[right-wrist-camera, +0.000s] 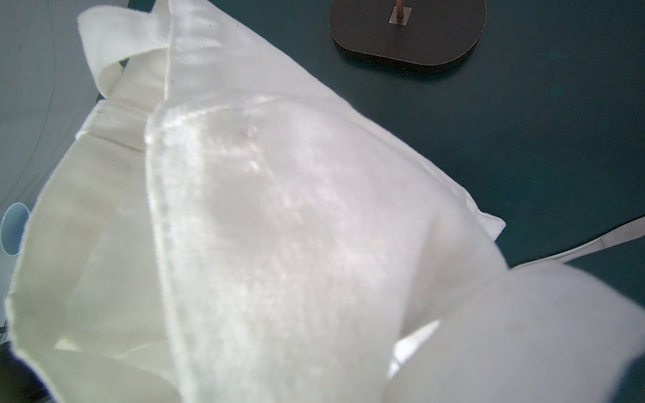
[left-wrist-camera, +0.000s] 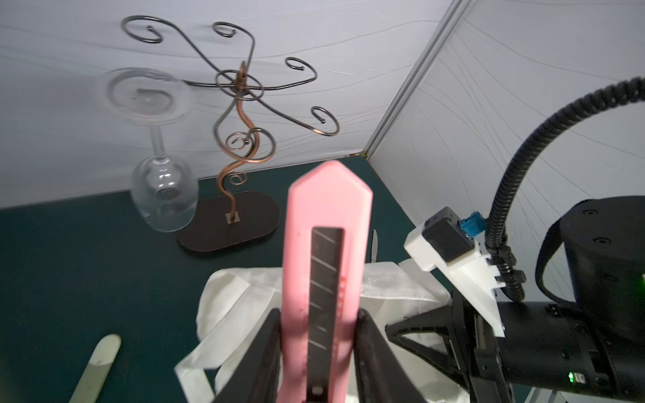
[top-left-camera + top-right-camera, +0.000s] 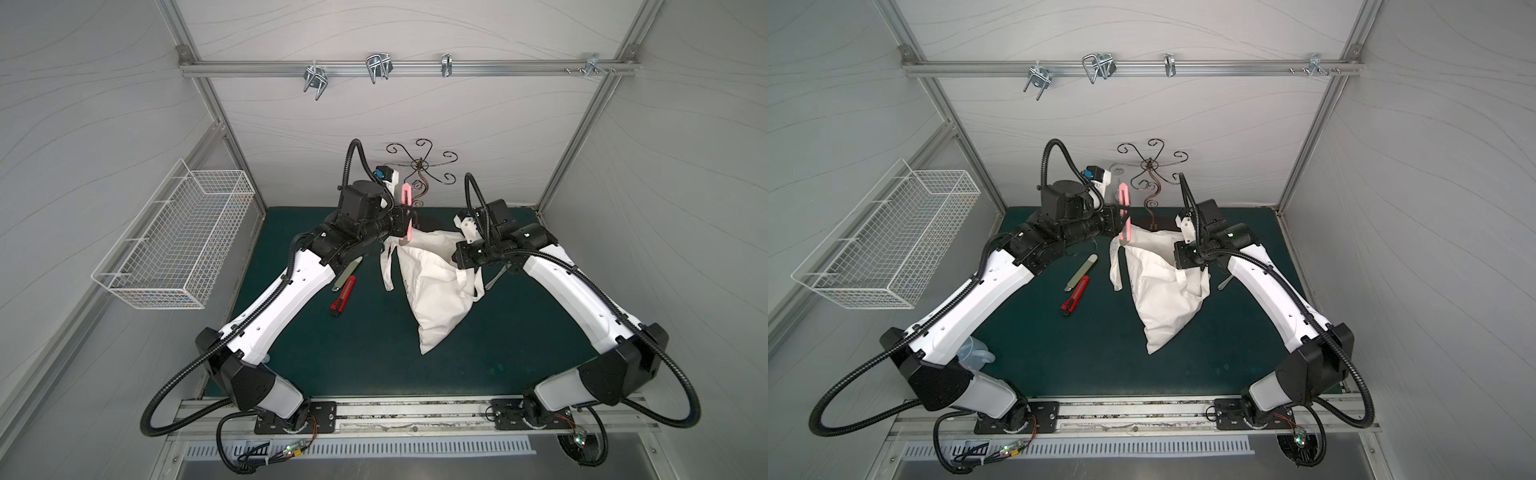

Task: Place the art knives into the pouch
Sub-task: Place the utility knife in the pouch.

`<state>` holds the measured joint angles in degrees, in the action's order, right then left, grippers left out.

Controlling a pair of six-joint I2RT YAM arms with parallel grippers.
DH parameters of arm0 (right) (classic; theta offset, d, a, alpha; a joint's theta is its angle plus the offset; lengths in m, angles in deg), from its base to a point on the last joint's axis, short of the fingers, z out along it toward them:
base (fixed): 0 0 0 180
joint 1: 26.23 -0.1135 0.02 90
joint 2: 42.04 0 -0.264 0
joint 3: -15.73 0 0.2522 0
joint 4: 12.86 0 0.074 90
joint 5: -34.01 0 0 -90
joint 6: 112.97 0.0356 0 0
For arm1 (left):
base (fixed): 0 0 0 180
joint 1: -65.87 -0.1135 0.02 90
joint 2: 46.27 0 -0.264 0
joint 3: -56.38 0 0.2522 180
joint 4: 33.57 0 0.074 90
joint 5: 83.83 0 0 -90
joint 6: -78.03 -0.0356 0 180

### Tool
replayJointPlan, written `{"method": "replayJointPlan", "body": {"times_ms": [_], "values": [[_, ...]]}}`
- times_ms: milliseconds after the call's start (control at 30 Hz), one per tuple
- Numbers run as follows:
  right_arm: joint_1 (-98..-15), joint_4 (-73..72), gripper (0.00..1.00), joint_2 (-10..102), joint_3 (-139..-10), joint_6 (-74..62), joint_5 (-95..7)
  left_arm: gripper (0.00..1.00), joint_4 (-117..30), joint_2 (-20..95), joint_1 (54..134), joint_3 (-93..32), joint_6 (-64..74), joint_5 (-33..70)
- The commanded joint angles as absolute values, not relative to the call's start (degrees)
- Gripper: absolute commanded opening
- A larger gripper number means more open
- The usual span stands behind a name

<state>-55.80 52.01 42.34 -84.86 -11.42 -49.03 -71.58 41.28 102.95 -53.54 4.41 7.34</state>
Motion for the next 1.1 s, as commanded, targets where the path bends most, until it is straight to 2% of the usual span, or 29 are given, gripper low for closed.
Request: {"method": "replayJointPlan", "body": {"times_ms": [0,200,400,667,833,933,1067], "values": [[-56.3,53.5,0.00,40.2,-84.2,-12.1,-46.8,0.38,-59.3,43.2,104.7,-54.6,1.3,10.3],[-56.3,53.2,0.00,40.2,-83.8,-12.3,-46.6,0.38,-49.3,45.1,106.3,-52.9,0.0,12.9],[-56.1,53.3,0.00,40.9,-83.9,-12.7,-46.9,0.38,-50.5,45.1,107.4,-51.6,0.1,13.4],[-55.2,53.0,0.00,40.7,-84.1,-12.4,-47.4,0.42,-59.0,36.3,106.6,-45.4,-1.1,2.1],[-54.7,53.1,0.00,40.9,-83.9,-12.2,-47.3,0.44,-68.0,31.8,100.2,-42.1,4.5,0.8],[-54.5,53.1,0.00,40.2,-83.2,-12.1,-47.6,0.48,-73.6,30.0,95.6,-40.2,8.0,-0.5],[-54.3,53.4,0.00,39.4,-82.5,-12.0,-48.7,0.49,-82.6,31.9,90.3,-41.1,11.5,-3.1]]}}
